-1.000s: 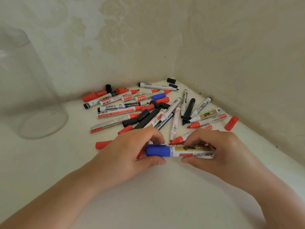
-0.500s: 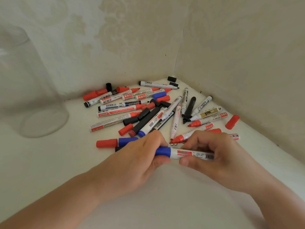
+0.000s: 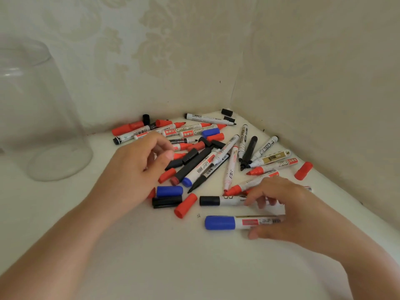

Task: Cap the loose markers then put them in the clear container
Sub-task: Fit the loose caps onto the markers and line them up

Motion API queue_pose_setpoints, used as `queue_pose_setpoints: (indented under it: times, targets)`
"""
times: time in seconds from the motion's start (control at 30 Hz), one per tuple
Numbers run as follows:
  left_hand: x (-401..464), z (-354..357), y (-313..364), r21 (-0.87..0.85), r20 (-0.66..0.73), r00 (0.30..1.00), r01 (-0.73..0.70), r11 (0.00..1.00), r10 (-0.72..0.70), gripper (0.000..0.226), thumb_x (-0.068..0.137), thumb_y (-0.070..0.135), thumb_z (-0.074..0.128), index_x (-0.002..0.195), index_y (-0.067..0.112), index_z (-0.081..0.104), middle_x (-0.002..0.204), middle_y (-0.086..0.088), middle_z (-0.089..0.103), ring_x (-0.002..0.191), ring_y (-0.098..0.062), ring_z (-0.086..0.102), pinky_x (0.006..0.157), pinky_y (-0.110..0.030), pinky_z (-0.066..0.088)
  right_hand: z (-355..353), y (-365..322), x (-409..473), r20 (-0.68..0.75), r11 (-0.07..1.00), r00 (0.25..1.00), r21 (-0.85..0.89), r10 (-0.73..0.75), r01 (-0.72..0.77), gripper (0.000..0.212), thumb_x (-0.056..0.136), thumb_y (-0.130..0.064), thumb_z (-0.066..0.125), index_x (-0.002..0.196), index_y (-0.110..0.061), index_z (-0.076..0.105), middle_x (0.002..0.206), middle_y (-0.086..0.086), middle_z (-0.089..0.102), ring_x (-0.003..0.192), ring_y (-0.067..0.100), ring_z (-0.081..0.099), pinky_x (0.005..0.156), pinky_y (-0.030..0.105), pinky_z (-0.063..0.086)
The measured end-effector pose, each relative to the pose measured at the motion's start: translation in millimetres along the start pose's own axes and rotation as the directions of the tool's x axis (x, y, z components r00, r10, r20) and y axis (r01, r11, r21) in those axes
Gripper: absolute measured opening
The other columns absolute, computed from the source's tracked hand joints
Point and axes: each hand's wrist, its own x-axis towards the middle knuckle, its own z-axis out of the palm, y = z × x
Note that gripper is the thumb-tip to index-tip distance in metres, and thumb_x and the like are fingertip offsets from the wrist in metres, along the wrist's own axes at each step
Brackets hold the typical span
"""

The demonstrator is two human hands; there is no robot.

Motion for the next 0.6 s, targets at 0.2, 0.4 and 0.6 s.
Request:
queue_pose_setpoints:
  times: [0.2,0.4,0.6]
  targets:
    - [-2,1,3,0.023,0.097,0.995,0.013,1.0,-0.015,0.015,0.089,0.026,0.049,0.08,0.037,0.052,0.077,0.018,0.059,0.08,0.007,0.054,0.062,-0.01,0.042,21,-4,14,-0.074,0.965,0.978,-0.193,-0.197,0.179,0.065,0.063,-0.075,0.051,0.117,-0.04,0.051,0.098,-0.023,0.051,0.095,0.007,0.05,0.078,0.023,0.046]
    - [-2,-3,3,0.026,0.137,0.989,0.046,0.999,-0.049,0.019,0.089,0.026,0.051,0.077,0.041,0.049,0.074,0.021,0.057,0.079,0.012,0.051,0.065,-0.003,0.037,23,-4,13,0.068,0.987,0.992,-0.12,-0.102,0.11,0.048,0.054,-0.076,0.057,0.094,-0.049,0.054,0.099,-0.025,0.047,0.095,0.003,0.047,0.077,0.017,0.043]
    - [3,-5,-6,0.049,0.121,0.985,0.118,0.992,-0.123,0.005,0.089,0.03,0.052,0.087,0.03,0.057,0.078,0.016,0.057,0.073,-0.002,0.052,0.062,-0.017,0.039,3,4,4,0.121,0.996,0.991,-0.069,0.057,-0.049,0.08,0.021,-0.09,0.048,0.098,-0.074,0.034,0.11,-0.05,0.027,0.102,-0.016,0.036,0.071,0.004,0.036]
